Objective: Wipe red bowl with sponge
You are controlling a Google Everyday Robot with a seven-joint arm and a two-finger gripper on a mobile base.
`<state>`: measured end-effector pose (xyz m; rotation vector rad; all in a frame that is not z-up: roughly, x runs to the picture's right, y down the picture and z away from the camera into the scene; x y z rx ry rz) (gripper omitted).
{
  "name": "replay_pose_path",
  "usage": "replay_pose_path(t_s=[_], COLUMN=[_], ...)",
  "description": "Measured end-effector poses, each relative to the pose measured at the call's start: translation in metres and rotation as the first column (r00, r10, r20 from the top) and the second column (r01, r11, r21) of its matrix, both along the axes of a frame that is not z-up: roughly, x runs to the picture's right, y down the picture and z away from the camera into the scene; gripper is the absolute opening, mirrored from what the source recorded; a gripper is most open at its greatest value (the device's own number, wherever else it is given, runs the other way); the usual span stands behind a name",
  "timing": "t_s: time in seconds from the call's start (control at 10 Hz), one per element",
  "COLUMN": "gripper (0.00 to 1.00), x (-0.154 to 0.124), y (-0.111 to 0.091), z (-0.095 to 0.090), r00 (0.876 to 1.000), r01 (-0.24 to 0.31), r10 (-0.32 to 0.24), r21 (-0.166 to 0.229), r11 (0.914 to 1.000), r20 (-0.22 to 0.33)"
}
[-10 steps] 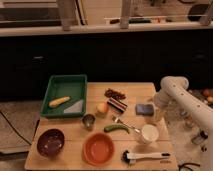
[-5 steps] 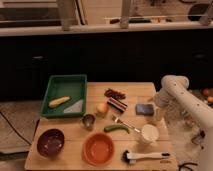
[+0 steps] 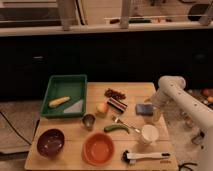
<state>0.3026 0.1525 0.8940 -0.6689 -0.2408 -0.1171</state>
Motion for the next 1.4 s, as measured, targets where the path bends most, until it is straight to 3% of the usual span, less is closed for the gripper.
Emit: replay_pose_path(t_s=[0.2,0.9,1.1,1.4], gripper=[0.76,0.07,0.00,0.00], x=[-0.008,-0.013,-0.012,-0.010], y=[-0.001,0.000,-0.007,-0.019], z=[0.005,0.010,-0.003,-0.027], r00=[1.000,0.999,0.998,0.993], r01=[0.013,0.030,0.036,0.037], r10=[-0.013,-0.030,-0.036,-0.043], r21=[0.002,-0.006,0.014,0.050], r11=[0.9999,0.9995,0.9993,0.9980], r20=[0.015,0.027,0.048,0.111])
